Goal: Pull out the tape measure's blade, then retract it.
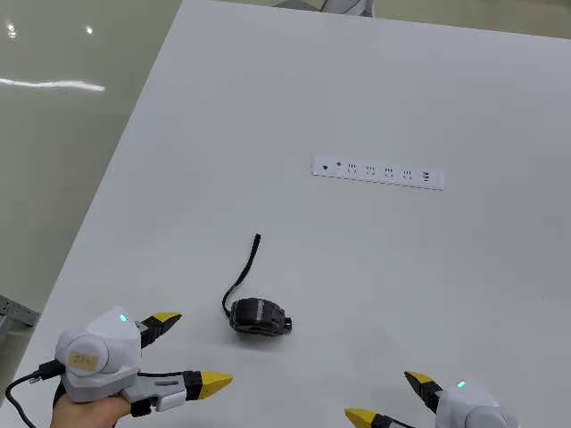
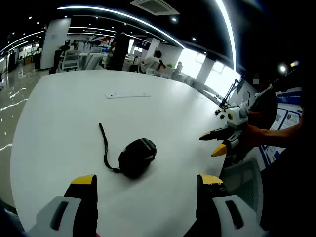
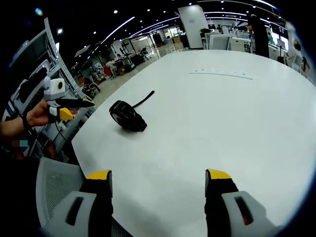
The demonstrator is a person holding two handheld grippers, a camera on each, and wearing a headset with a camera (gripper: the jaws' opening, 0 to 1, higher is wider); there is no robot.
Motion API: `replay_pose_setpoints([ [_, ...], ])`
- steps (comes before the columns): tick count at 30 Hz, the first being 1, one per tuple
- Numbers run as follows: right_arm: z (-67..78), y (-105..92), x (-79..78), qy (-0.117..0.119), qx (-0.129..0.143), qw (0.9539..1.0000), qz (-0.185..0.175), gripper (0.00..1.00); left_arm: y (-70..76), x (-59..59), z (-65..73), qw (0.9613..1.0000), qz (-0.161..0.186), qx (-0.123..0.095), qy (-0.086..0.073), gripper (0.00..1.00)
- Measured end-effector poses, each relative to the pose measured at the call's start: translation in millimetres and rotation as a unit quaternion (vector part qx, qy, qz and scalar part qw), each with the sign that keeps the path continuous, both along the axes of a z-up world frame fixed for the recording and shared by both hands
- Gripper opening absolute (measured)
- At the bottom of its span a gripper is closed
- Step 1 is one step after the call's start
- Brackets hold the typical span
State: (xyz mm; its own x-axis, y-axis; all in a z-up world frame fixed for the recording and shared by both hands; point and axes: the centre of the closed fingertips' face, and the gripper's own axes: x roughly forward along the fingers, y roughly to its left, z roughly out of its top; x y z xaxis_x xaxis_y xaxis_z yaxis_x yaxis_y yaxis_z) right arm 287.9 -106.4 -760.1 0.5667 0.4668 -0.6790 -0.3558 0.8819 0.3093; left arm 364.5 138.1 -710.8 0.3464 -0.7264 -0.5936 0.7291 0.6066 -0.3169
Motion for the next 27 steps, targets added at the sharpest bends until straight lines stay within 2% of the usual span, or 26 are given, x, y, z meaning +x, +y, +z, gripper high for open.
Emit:
replay_pose_setpoints([
  [6, 1.2, -4.1, 1.8, -0.002, -0.001, 1.0000, -0.003, 0.77, -2.0, 5.3, 1.0, 0.9997, -0.020, 0.010, -0.004, 0.79],
  [12, 1.3, -4.9, 2.3, -0.004, -0.002, 1.0000, -0.003, 0.77, -3.3, 11.8, 5.9, 0.9998, -0.018, 0.006, -0.010, 0.79],
  [20, 1.1, -5.0, 2.8, -0.006, -0.003, 1.0000, -0.003, 0.77, -6.8, 9.5, 6.2, 0.9998, -0.014, 0.001, -0.011, 0.79],
  [21, 2.2, -5.0, 4.2, -0.009, -0.002, 0.9999, -0.005, 0.77, -7.5, 5.1, 2.5, 0.9999, -0.010, 0.000, -0.007, 0.79],
  [27, 2.2, -5.4, 4.8, -0.010, -0.005, 0.9999, -0.005, 0.77, -7.4, 3.6, 1.1, 1.0000, -0.007, 0.000, -0.004, 0.79],
])
